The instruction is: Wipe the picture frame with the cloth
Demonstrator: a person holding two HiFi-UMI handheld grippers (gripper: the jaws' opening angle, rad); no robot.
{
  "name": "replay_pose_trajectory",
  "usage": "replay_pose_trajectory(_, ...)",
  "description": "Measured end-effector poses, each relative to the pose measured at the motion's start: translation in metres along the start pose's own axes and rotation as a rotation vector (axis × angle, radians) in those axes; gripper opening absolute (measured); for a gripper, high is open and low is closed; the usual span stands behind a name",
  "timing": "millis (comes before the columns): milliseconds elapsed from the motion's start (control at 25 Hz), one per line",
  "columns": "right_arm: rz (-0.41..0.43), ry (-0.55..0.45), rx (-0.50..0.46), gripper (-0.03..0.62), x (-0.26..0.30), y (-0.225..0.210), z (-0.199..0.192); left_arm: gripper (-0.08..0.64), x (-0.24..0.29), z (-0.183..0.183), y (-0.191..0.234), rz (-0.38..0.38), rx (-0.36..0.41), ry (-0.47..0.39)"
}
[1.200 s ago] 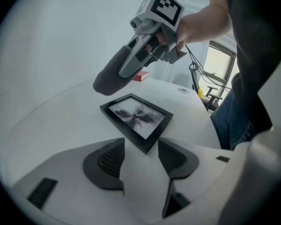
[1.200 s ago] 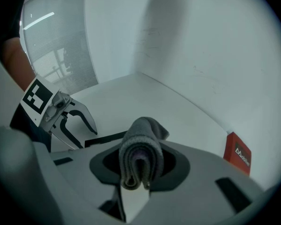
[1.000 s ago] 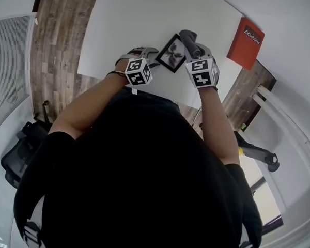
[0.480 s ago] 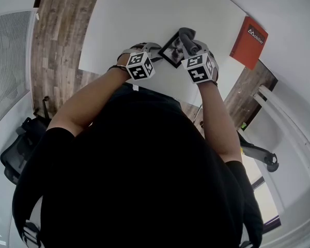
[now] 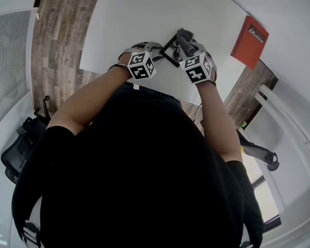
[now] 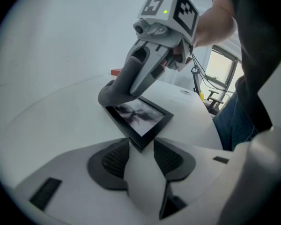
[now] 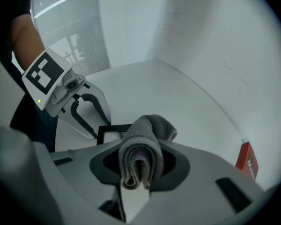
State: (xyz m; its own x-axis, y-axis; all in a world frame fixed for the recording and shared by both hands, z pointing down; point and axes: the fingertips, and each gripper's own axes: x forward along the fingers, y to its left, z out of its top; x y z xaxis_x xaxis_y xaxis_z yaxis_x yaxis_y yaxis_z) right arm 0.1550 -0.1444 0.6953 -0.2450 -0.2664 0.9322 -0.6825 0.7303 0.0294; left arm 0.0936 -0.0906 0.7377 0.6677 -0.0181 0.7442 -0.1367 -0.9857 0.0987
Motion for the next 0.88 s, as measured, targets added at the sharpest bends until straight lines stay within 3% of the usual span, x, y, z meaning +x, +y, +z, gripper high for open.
replay_pose_trajectory(880, 0.165, 0.009, -0.003, 0.103, 0.0, 0.063, -0.005, 0.163, -0.001, -0.001, 0.002, 0.0, 0.009, -0.011)
